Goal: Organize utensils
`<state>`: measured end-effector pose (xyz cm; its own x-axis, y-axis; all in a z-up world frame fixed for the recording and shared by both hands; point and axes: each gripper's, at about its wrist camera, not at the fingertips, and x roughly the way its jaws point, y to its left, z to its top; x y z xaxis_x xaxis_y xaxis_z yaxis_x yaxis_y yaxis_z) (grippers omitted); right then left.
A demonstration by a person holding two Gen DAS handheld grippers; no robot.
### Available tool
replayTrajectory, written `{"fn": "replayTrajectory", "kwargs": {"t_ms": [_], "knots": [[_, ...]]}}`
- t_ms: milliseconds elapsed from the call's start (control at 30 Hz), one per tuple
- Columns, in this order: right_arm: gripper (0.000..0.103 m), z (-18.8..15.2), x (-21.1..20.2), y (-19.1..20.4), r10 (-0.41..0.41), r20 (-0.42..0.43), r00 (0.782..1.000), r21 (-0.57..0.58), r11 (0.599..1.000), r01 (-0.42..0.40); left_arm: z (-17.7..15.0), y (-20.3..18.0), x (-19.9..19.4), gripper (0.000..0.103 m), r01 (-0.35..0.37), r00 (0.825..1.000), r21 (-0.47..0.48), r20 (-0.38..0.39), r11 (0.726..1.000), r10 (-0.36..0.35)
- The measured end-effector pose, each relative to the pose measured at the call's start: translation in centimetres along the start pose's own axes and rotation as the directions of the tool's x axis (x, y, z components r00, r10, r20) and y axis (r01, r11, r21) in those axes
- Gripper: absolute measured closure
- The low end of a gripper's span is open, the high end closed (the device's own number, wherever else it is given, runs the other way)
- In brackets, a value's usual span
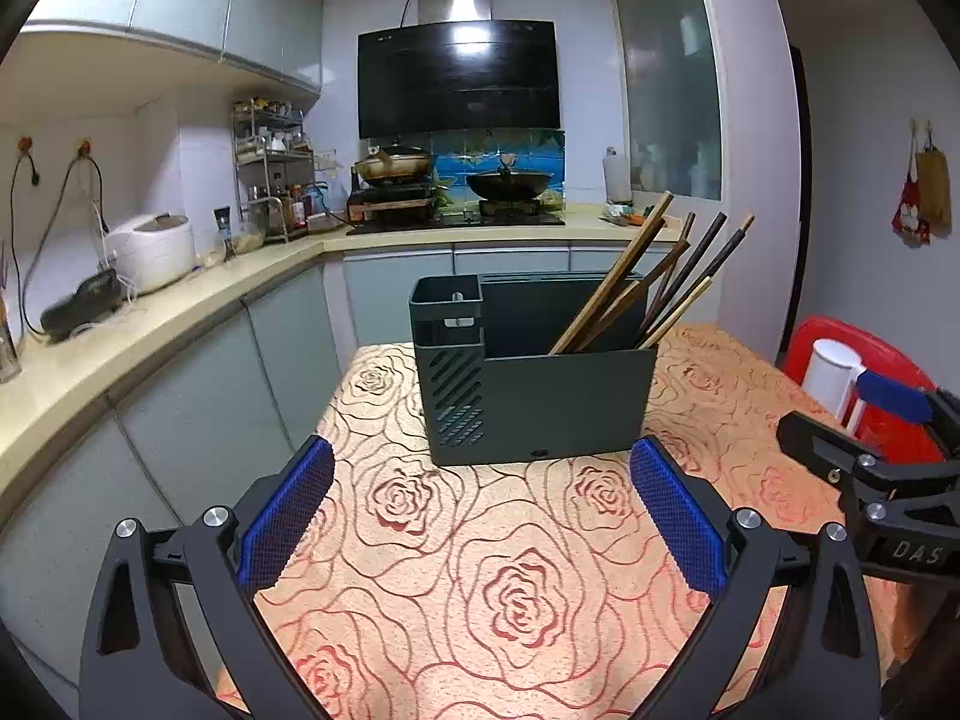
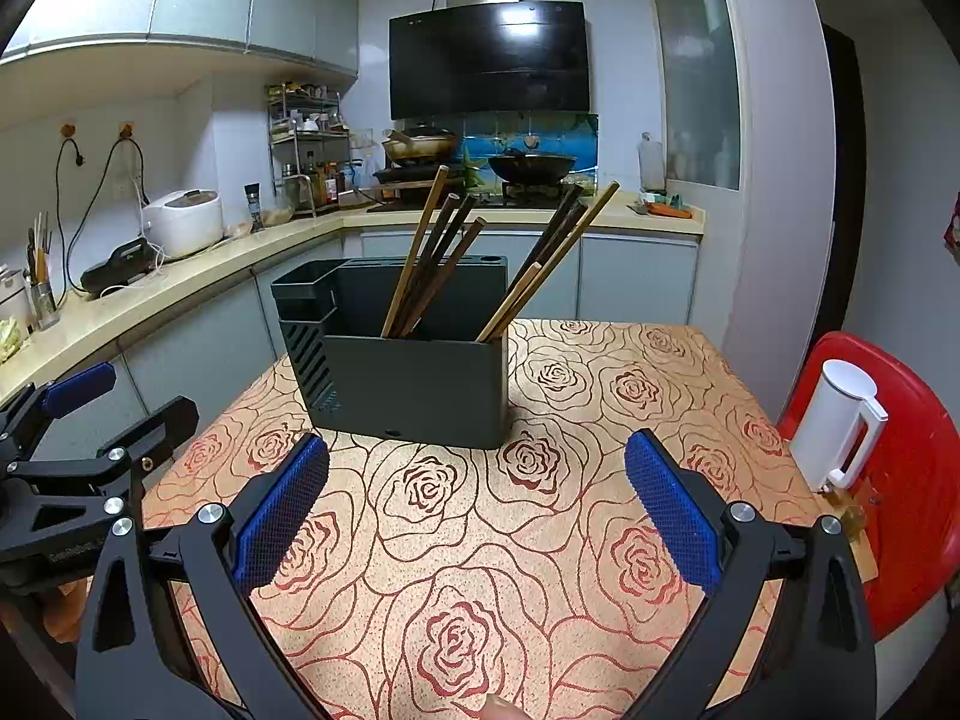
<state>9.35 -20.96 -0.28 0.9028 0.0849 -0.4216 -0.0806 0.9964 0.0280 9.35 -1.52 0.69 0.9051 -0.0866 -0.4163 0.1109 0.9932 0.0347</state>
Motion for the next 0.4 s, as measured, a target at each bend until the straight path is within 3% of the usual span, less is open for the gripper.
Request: {"fn": "replayTrajectory", "kwargs": {"t_ms": [200, 400], "knots": [[0.007, -0.25, 0.13, -0.01, 0.003, -0.007, 1.000, 0.007, 1.000, -0.003, 0.10, 0.06, 0.31, 0.007, -0.040, 0.999, 0.007, -0.003, 0.999, 0.040], [0.007, -0.32, 0.19, 0.20, 0.008, -0.010, 1.000, 0.007, 1.000, -0.008, 0.15, 0.03, 0.44, 0.007, -0.028, 0.999, 0.002, -0.020, 1.000, 0.028]]}}
